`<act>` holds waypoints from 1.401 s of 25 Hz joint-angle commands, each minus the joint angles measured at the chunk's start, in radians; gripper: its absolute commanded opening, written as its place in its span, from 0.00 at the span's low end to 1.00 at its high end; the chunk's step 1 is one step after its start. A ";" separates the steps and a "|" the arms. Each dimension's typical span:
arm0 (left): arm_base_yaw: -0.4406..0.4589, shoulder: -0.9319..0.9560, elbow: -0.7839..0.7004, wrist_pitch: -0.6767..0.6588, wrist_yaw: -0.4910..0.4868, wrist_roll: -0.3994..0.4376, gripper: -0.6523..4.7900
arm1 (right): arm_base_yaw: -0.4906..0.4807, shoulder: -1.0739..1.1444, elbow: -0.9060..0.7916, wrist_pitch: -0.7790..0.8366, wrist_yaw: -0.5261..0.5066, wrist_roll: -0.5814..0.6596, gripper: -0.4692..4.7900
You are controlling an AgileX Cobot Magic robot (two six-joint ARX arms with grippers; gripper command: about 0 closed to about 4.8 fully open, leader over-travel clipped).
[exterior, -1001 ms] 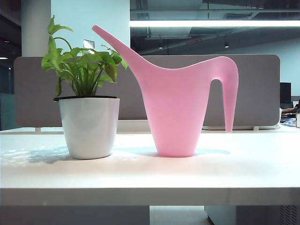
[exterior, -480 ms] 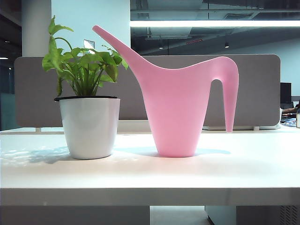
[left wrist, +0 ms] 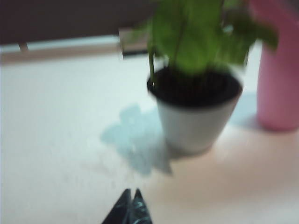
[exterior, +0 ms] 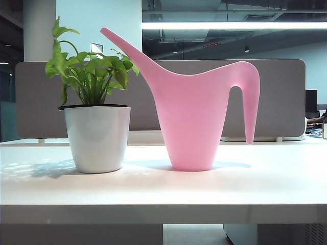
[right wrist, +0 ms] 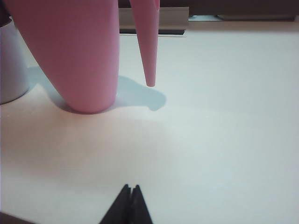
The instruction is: Pick up the watering can from the table, water the potted plant, and put the can back.
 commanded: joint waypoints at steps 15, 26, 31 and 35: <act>0.126 -0.214 -0.354 0.144 -0.040 -0.068 0.13 | -0.002 -0.001 0.002 0.003 0.002 0.002 0.09; 0.132 -0.214 -0.366 0.170 -0.044 -0.058 0.13 | -0.002 -0.001 0.002 0.003 0.002 0.002 0.09; 0.132 -0.214 -0.366 0.170 -0.044 -0.058 0.13 | -0.002 -0.001 0.002 0.003 0.002 0.002 0.09; 0.132 -0.214 -0.366 0.170 -0.044 -0.058 0.13 | -0.001 -0.001 0.002 0.003 0.002 0.002 0.09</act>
